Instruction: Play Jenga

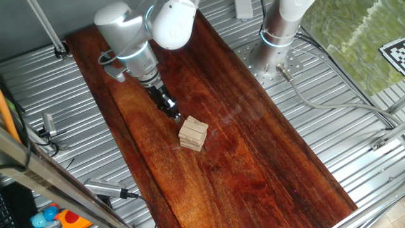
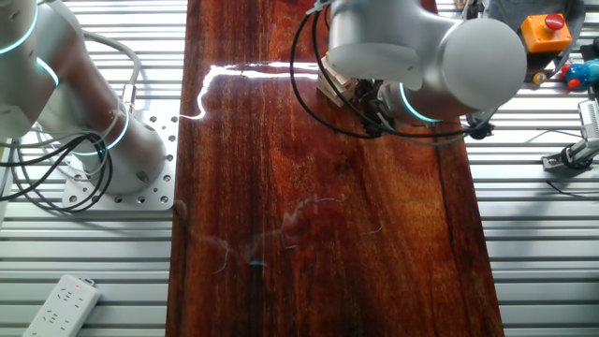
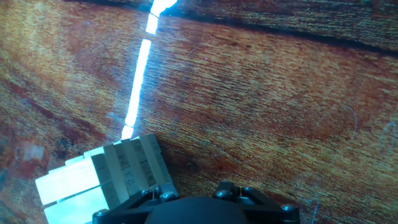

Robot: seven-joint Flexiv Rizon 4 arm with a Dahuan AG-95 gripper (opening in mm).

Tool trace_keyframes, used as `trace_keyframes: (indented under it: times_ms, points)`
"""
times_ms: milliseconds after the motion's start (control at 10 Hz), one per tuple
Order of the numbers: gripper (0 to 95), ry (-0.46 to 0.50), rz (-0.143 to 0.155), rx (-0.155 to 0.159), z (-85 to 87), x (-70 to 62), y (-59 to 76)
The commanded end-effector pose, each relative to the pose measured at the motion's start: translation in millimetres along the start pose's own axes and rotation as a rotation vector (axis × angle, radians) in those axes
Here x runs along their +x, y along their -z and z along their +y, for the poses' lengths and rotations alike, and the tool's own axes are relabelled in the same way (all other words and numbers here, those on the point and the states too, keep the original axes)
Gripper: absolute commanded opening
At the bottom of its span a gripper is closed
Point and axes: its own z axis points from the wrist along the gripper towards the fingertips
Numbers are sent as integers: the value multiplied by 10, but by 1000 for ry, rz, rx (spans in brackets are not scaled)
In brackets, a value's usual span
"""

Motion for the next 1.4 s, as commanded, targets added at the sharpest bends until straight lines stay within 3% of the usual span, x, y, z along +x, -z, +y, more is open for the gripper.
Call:
trace_keyframes:
  times_ms: [100, 1400]
  points:
    - [380, -19, -24, -76, 6, -12, 7]
    - [380, -33, -30, -101, -8, -20, 49]
